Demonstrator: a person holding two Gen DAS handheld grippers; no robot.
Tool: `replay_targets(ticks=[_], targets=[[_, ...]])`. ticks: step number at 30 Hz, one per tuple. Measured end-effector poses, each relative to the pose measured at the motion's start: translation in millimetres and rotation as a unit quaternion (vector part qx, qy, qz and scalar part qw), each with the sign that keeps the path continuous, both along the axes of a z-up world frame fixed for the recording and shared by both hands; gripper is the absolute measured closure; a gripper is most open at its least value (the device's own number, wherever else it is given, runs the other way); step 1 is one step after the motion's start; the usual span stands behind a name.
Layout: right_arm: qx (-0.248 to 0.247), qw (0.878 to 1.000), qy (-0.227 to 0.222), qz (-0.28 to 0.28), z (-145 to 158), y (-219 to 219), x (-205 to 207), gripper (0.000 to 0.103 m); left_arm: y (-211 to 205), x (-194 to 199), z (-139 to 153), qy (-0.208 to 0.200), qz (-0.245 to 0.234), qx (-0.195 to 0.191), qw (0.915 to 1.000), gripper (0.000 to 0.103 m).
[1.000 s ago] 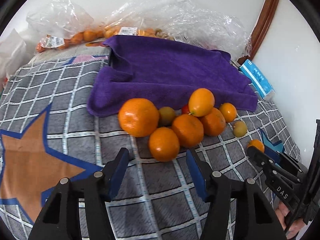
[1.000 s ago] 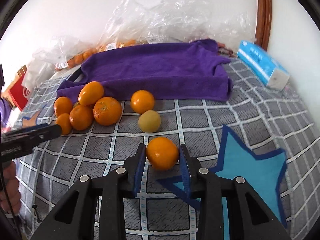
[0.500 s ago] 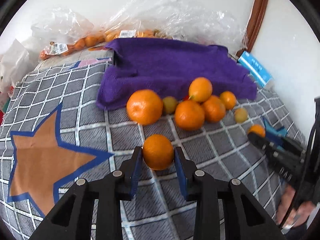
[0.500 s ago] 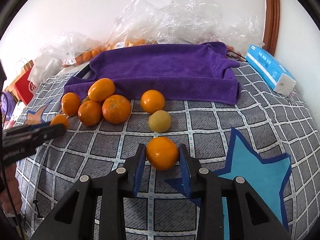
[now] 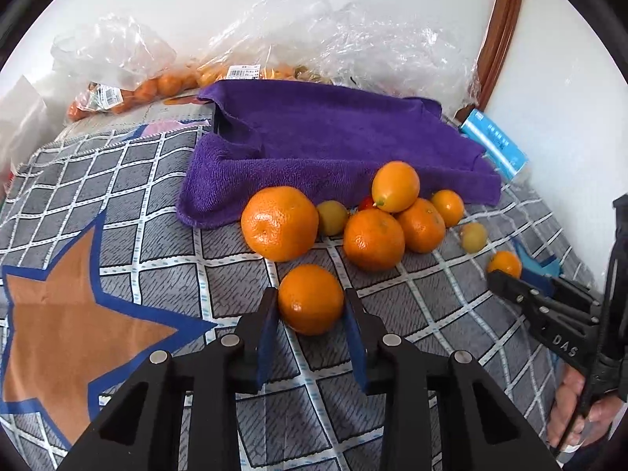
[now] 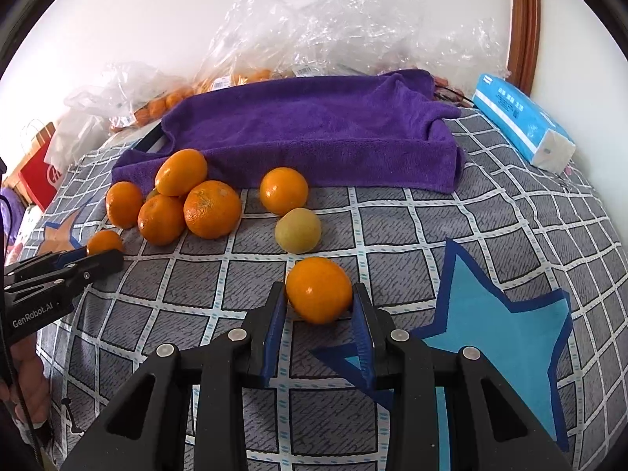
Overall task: Organize fruits
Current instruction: 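Close the right tool on an orange while the left tool grasps another orange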
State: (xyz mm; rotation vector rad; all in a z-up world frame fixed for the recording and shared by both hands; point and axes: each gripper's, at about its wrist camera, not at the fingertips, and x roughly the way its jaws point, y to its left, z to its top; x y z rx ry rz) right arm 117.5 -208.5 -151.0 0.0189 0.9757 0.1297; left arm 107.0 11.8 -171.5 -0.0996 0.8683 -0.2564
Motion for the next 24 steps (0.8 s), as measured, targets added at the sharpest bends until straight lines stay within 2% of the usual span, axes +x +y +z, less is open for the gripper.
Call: replay_targets(ticks=[3,5,7,10,13,17,20,24], targets=[[0.006,1.0,-0.007,0.004,1.7,-0.7,-1.1,0.07,9.9,0.8,-0.8,0.002,0.0,-0.038,0.9993,0.072],[0.019,1.0,-0.018,0.009,4.7,-2.3,-4.4,0.07,13.0,0.0,-1.0,0.004,0.001,-0.048,0.9988,0.072],[0.032,0.999,-0.028,0.009,7.4,-5.0,-6.7,0.07,11.4,-2.5,-0.7,0.004,0.0,-0.05,0.9988,0.072],[0.04,0.999,-0.034,-0.001,9.4,-8.3,-7.8,0.07,5.3,-7.6,-0.1,0.001,-0.008,-0.028,0.9996,0.072],[0.03,0.999,-0.032,-0.016,9.7,-7.6,-6.5,0.07,2.4,-10.2,0.8,0.002,-0.016,-0.018,0.9997,0.072],[0.025,0.999,-0.044,-0.007,13.4,-3.3,-9.3,0.07,1.4,-11.5,1.7,0.002,-0.024,-0.012,0.9996,0.072],[0.032,0.998,-0.057,-0.008,17.0,-5.6,-11.8,0.07,4.7,-10.9,0.1,0.003,-0.031,-0.024,0.9992,0.072],[0.027,0.998,-0.047,-0.017,14.7,-6.5,-8.8,0.07,11.4,-6.8,-2.3,0.008,-0.032,-0.052,0.9981,0.072]])
